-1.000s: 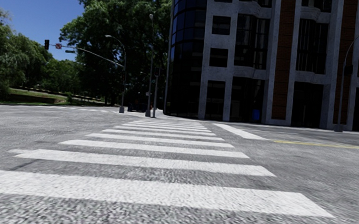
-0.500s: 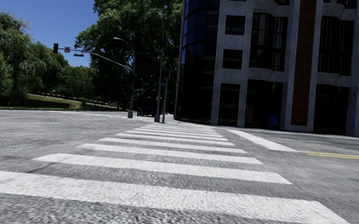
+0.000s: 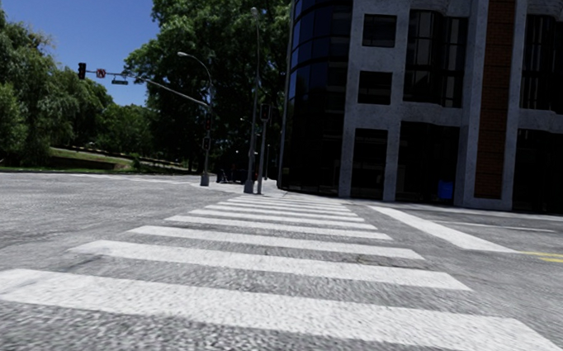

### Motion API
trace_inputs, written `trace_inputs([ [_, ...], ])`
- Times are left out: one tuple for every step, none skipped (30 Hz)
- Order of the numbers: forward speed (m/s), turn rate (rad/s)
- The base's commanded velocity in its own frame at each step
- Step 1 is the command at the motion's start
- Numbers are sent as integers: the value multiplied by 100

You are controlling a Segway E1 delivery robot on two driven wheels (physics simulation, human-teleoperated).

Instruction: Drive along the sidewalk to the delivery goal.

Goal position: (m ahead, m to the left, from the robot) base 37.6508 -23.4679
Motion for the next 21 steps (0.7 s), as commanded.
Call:
trace_inputs([
  [200, 0],
  [200, 0],
  [200, 0],
  [200, 0],
  [200, 0],
  [200, 0],
  [200, 0],
  [200, 0],
  [200, 0],
  [200, 0],
  [200, 0],
  [200, 0],
  [200, 0],
  [200, 0],
  [200, 0],
  [200, 0],
  [200, 0],
  [200, 0],
  [200, 0],
  [200, 0],
  [200, 0],
])
